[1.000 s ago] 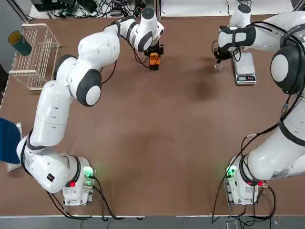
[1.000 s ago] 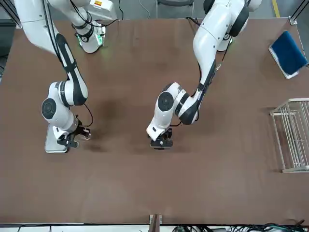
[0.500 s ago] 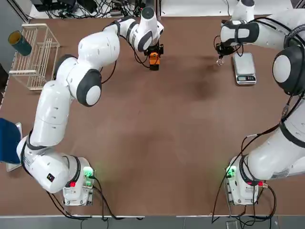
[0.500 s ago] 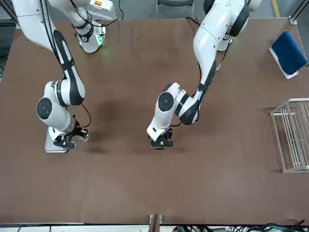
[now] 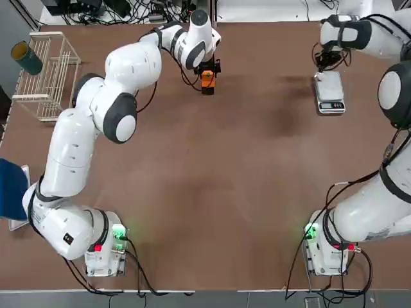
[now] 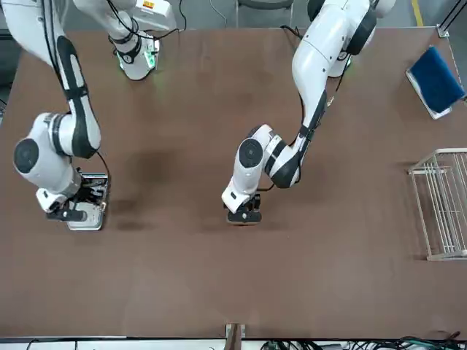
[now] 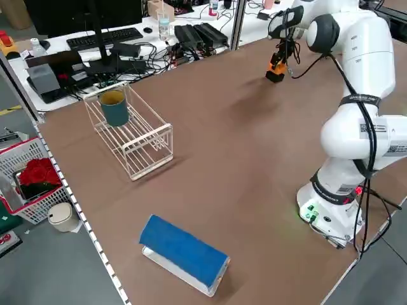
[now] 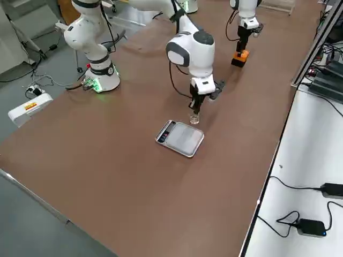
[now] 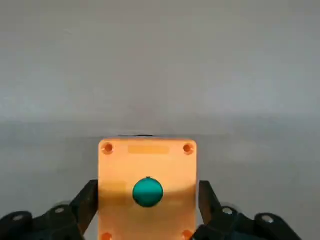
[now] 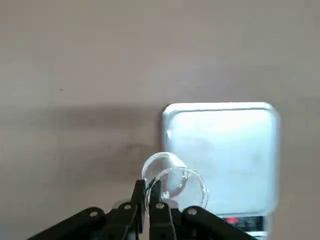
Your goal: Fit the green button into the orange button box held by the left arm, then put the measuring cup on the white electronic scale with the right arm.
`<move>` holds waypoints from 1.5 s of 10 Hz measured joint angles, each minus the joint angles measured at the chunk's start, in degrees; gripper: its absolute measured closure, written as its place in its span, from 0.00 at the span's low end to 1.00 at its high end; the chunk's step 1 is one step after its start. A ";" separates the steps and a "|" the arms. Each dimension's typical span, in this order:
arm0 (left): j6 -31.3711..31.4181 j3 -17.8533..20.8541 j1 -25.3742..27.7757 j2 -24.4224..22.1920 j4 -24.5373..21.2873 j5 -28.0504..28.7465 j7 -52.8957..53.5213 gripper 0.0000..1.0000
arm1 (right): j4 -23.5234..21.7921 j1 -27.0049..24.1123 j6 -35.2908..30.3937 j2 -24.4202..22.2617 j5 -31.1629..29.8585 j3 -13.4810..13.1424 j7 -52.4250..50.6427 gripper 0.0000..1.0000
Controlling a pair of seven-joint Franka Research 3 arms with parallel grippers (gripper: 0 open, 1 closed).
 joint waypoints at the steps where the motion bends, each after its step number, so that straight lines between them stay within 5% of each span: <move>1: 0.02 0.00 0.00 0.00 0.02 0.00 -0.01 0.08 | -0.08 -0.18 -0.04 0.03 0.00 -2.13 -3.29 0.93; 4: -0.09 0.07 0.06 -0.02 0.44 0.00 -0.01 0.00 | -0.22 -0.39 0.77 0.08 0.00 -4.89 -7.70 0.93; 9: -4.97 0.11 0.25 -1.32 1.68 0.00 0.00 0.11 | -0.56 -0.33 5.69 1.91 0.00 -4.85 -7.79 0.93; 11: -6.23 -0.05 0.28 -2.19 1.70 0.00 0.00 0.37 | -0.86 -0.32 7.64 3.28 0.00 -4.83 -7.80 0.92; 12: -6.34 -0.19 0.27 -2.49 1.70 0.00 0.00 0.41 | -0.89 -0.32 7.96 3.80 0.00 -4.83 -7.80 0.92; 15: -6.43 -0.45 -0.14 -2.64 1.70 -0.01 0.00 0.84 | -0.96 -0.31 8.12 4.17 0.00 -4.81 -7.80 0.91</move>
